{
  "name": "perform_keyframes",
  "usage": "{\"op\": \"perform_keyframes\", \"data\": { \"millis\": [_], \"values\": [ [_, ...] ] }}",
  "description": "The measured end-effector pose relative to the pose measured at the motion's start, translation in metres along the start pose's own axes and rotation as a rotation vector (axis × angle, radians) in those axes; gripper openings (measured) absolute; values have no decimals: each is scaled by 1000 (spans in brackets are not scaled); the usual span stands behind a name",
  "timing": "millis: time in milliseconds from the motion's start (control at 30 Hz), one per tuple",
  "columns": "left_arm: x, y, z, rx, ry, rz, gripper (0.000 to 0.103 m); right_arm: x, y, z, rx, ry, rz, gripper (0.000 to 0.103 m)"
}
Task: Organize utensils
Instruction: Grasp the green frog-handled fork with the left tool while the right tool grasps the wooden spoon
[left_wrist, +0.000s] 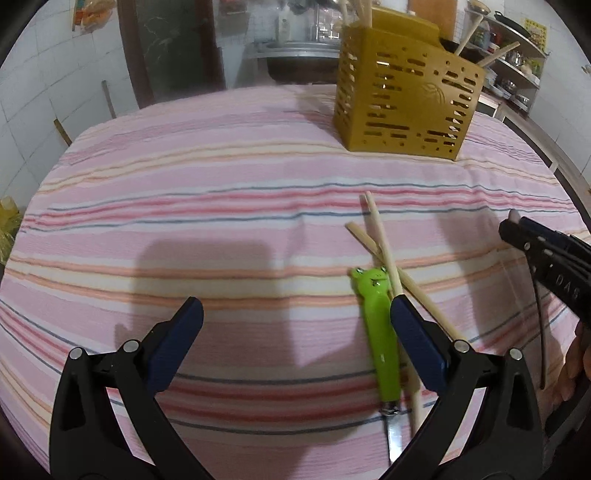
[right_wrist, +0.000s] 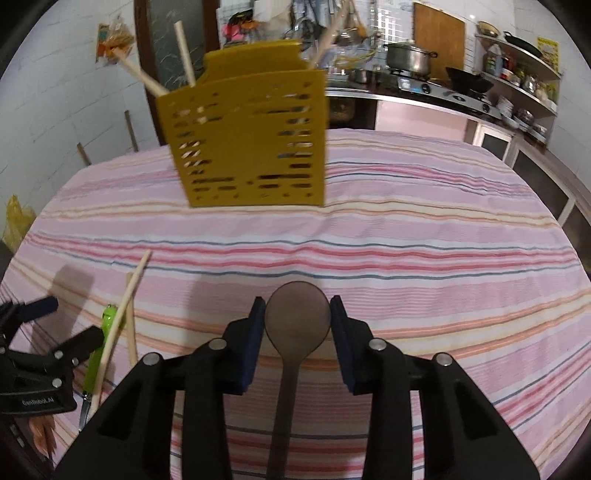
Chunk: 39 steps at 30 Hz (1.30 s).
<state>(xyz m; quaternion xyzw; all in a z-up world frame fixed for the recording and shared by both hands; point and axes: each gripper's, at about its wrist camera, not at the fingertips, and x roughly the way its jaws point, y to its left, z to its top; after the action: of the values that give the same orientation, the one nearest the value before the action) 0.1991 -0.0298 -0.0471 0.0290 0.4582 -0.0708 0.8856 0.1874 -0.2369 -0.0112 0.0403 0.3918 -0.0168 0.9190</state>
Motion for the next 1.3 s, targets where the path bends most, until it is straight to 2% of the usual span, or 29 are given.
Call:
{"op": "perform_keyframes", "data": {
  "millis": [200,333,433,633,800,867,967,1100,1167,1300],
  "values": [
    [-3,-3,-3,-2,-16,40,98,1,-13,-2,31,-11,7,36],
    [2,-5,-4,-9,-1,33,98,1,-17,-1,40,-20,17,36],
    [7,-11,-5,17,11,67,98,0,-18,-4,45,-25,25,36],
    [10,-10,0,-10,13,63,95,0,-26,-5,79,-31,38,36],
    [12,-20,8,7,8,56,75,-3,-25,-6,70,-43,26,36],
    [12,-23,12,2,15,42,60,-4,-22,-7,58,-45,23,36],
    [13,-29,17,10,26,30,46,-6,-18,-8,41,-52,16,36],
    [13,-35,18,25,31,21,34,-9,-17,-8,36,-62,10,36],
    [12,-35,18,24,33,15,22,-11,-16,-9,39,-63,14,36],
    [8,-32,18,20,34,-2,22,-16,-11,-7,19,-76,15,36]
  ]
}}
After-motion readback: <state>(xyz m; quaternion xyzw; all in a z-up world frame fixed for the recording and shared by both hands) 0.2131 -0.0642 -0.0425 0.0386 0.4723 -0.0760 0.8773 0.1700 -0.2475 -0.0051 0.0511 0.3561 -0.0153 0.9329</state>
